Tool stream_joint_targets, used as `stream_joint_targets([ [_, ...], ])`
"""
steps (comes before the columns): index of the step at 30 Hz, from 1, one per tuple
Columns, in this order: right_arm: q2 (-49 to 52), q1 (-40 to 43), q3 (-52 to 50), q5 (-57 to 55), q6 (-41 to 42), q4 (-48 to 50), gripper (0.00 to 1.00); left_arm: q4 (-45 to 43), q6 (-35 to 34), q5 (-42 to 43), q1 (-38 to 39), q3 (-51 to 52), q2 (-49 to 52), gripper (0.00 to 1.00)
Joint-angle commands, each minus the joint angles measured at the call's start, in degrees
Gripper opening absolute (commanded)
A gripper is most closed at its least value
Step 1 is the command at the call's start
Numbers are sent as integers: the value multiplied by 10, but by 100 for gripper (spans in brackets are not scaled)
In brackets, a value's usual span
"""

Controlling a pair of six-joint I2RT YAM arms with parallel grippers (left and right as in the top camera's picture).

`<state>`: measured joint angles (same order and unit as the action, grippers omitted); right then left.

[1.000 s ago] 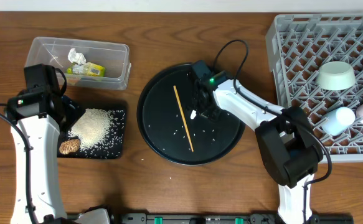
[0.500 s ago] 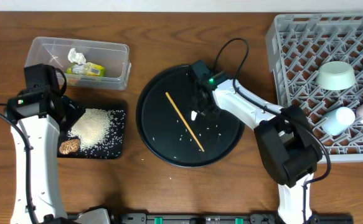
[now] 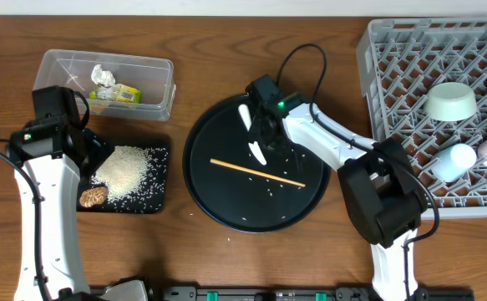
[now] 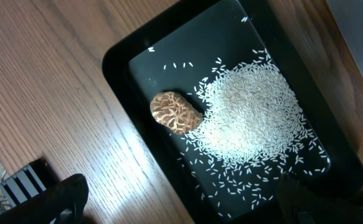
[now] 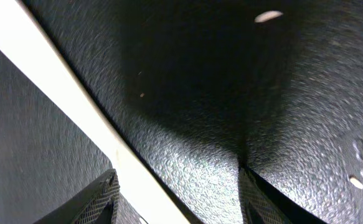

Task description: Sort waste into correct bins and load items into the dishwasher rack

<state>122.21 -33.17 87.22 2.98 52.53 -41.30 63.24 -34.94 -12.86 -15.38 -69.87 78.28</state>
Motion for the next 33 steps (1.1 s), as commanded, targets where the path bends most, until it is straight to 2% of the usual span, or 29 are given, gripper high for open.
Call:
stream_joint_targets([
  [1,30,-18,-7,-23,-47,-9,57,4,-9,-11,-3,-5,0,98],
  [16,28,-39,-4,-28,-231,-42,57,3,-9,-11,-3,-5,0,98],
  [25,28,-48,1,-28,-225,-54,56,3,-9,-11,-3,-5,0,98],
  [27,28,-48,1,-26,-203,-56,52,3,-9,-11,-3,-5,0,98],
  [30,28,-48,1,-25,-187,-57,33,3,-9,-11,-3,-5,0,98],
  [33,28,-52,1,-25,-187,-57,29,3,-9,-11,-3,-5,0,98],
])
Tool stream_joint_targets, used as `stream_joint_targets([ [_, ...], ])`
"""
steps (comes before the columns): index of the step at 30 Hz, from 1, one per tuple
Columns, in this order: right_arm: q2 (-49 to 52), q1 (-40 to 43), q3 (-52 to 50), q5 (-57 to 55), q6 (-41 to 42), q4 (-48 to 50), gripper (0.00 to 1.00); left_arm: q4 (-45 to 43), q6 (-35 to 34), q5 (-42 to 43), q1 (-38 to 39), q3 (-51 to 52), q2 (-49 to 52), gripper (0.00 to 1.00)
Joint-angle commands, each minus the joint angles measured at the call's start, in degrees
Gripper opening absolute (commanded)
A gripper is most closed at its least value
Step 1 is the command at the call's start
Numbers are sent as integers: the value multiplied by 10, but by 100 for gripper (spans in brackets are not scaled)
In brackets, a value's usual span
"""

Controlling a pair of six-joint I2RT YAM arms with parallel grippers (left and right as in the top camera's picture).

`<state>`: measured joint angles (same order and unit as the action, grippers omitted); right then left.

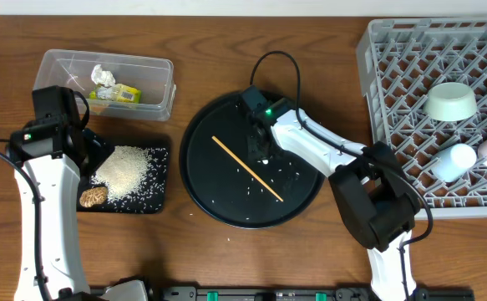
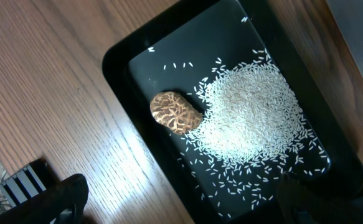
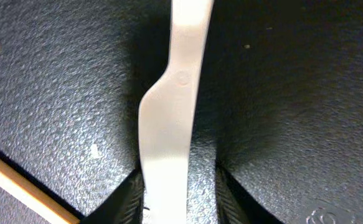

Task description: Sort waste into correct bins and load items into the dishwasher rack

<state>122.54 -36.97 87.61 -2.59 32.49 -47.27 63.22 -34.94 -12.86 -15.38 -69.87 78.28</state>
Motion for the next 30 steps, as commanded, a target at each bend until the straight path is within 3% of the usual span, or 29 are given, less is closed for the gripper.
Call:
stream_joint_targets([
  [1,25,-16,-3,30,14,1,25,4,-9,-11,-3,-5,0,98],
  [11,25,-17,-2,31,31,-14,1,4,-9,-11,-3,-5,0,98],
  [19,-11,-12,-2,31,29,-21,1,4,-9,-11,-3,-5,0,98],
  [30,-148,19,-2,28,-18,-64,1,4,-9,-11,-3,-5,0,98],
])
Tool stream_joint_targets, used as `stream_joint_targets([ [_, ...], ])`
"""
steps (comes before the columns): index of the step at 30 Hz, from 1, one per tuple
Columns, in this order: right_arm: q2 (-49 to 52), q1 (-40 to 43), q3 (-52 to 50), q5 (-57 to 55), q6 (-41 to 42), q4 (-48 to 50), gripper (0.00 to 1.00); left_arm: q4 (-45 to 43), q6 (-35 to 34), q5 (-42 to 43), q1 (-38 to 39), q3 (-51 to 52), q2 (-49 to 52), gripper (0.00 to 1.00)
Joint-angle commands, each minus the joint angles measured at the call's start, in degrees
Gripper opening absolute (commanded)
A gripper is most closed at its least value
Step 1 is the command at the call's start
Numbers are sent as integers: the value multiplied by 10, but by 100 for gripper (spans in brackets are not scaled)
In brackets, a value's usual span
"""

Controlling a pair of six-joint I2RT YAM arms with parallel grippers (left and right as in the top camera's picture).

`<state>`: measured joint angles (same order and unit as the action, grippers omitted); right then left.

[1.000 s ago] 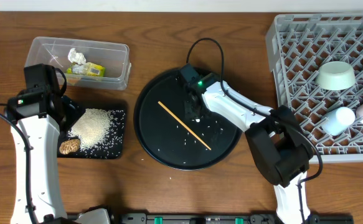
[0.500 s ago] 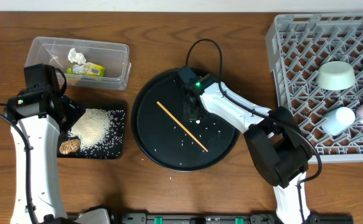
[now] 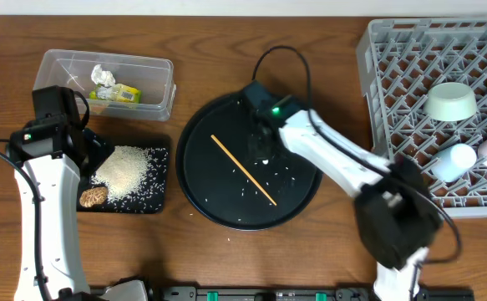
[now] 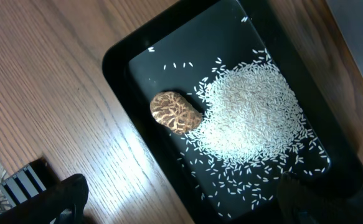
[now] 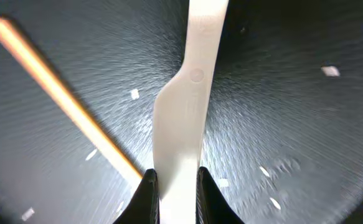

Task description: Sort waste into correct bins and load items into the dishwasher rack

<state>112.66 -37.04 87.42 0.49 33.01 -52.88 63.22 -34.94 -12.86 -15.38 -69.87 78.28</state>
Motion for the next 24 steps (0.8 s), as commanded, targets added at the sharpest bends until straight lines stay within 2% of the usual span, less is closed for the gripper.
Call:
stream_joint_targets([
  [1,-59,26,0,-5,-28,-12,1,4,-9,-11,-3,-5,0,98],
  [6,-115,88,0,-46,-59,-36,1,4,-9,-11,-3,-5,0,98],
  [14,-157,247,0,-49,-221,-37,1,4,-9,-11,-3,-5,0,98],
  [19,-155,328,0,-2,-320,-25,1,4,-9,-11,-3,-5,0,98],
  [24,-155,375,0,34,-361,5,1,4,-9,-11,-3,-5,0,98],
])
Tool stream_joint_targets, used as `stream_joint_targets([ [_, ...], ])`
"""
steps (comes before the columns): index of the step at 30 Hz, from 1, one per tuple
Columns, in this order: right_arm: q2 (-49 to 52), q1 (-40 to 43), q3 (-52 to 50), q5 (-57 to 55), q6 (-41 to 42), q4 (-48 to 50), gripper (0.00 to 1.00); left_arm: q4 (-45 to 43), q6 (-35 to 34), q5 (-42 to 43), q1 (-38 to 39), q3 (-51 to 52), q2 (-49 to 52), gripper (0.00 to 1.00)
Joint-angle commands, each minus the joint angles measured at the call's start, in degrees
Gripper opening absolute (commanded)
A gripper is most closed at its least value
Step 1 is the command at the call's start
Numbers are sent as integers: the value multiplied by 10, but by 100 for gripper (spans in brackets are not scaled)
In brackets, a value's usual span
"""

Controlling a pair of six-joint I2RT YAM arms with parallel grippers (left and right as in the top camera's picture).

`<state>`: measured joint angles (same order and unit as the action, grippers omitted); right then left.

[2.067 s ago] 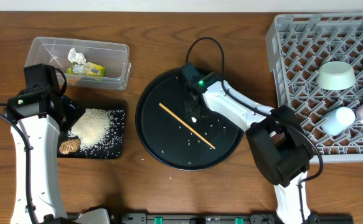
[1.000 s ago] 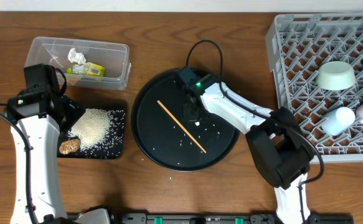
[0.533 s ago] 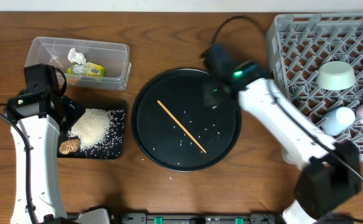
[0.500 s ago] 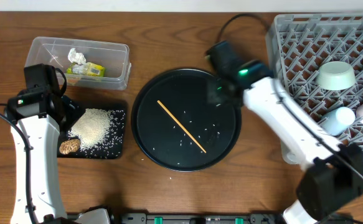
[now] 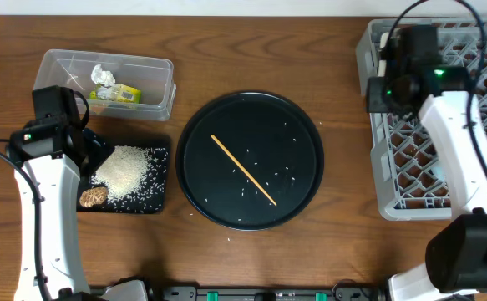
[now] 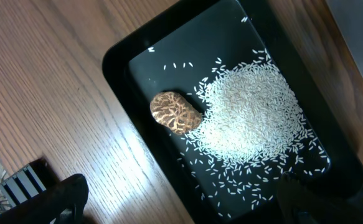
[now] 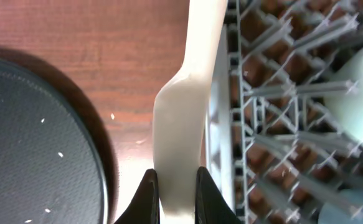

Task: Sort waste into correct bins and load items into the dishwasher rack
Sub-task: 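Carry the knife right and insert it into the rack, open gripper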

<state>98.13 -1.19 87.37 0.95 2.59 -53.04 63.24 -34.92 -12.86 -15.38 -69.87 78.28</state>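
Note:
My right gripper is shut on a white plastic utensil, which hangs over the left rim of the grey dishwasher rack. In the overhead view the right gripper is at that rim of the rack. A wooden chopstick lies on the round black plate among scattered rice grains. My left gripper is open above the black tray, which holds a rice pile and a brown lump.
A clear bin with crumpled paper and a yellow-green wrapper stands behind the black tray. A pale bowl and cups sit in the rack. Bare wood shows between the plate and the rack.
My right gripper, still shut on the white utensil, has moved from above the black plate to the rack's left rim. The left arm and the chopstick have not moved.
My right gripper was open, low on the plate beside the white utensil. Then its fingers flanked the utensil, and the chopstick lay turned on the plate. Then it gripped the utensil above the plate, and now holds it at the rack. The left gripper stayed open over the tray.

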Motion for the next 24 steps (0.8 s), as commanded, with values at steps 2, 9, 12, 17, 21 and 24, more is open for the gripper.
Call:
stream_joint_targets([
  [2,-7,31,1,30,-61,17,1,4,-9,-11,-3,-5,0,98],
  [9,27,69,1,31,-61,49,2,3,-9,-11,-3,-5,0,98],
  [12,48,82,1,40,-61,61,1,3,-9,-11,-3,-5,0,98],
  [17,82,89,1,40,-61,78,2,3,-9,-11,-3,-5,0,98],
  [21,99,91,1,40,-61,92,24,3,-9,-11,-3,-5,0,98],
  [24,102,91,1,40,-61,97,74,4,-9,-11,-3,-5,0,98],
])
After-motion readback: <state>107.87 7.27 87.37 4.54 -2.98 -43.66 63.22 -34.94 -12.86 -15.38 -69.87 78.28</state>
